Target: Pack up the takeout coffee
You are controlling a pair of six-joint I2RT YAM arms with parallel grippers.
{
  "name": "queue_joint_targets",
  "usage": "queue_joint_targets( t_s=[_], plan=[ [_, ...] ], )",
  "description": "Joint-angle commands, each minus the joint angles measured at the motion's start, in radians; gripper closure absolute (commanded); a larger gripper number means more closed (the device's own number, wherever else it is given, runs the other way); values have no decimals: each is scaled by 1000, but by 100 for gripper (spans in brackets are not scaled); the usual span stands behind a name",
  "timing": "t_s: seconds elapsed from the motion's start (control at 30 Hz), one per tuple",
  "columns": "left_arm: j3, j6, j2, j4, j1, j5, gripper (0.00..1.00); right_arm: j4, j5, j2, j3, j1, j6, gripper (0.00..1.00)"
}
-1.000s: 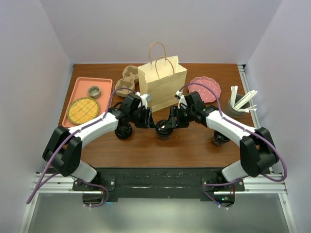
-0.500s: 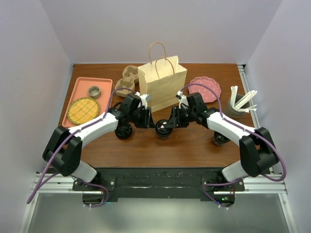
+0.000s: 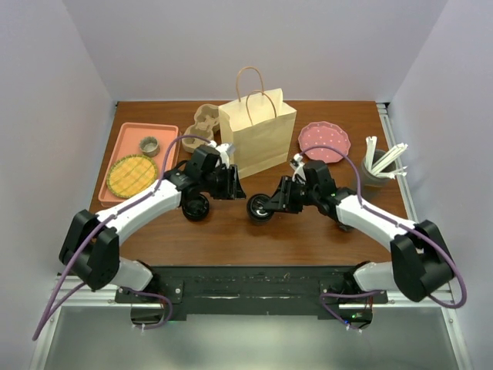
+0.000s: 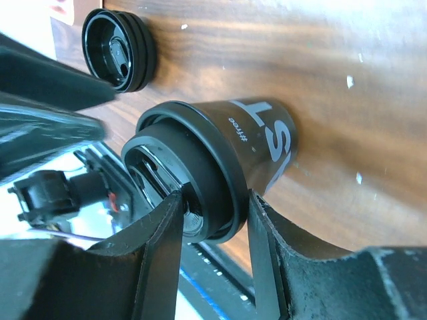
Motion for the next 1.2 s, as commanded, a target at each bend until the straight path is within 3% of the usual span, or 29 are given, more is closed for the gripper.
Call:
queue_joint_targets(
  t_s=[0.0, 0.27, 0.63, 0.87, 1.17],
  plan=[
    [-8, -54, -59, 100, -2, 81, 53, 11, 107, -56, -101, 12, 164, 70],
    [-23, -54, -5, 175, -56, 137, 49, 27, 122, -61, -87, 15, 212, 69],
    [-11, 6, 90, 141, -57, 59, 50, 16, 148, -44, -29, 15, 255, 69],
    [-5, 27, 124, 117, -59, -1, 59, -23, 113, -53, 11, 13, 214, 60],
    [4, 40, 158, 85, -59, -21, 61, -168, 168, -93, 124, 12, 117, 40]
  ],
)
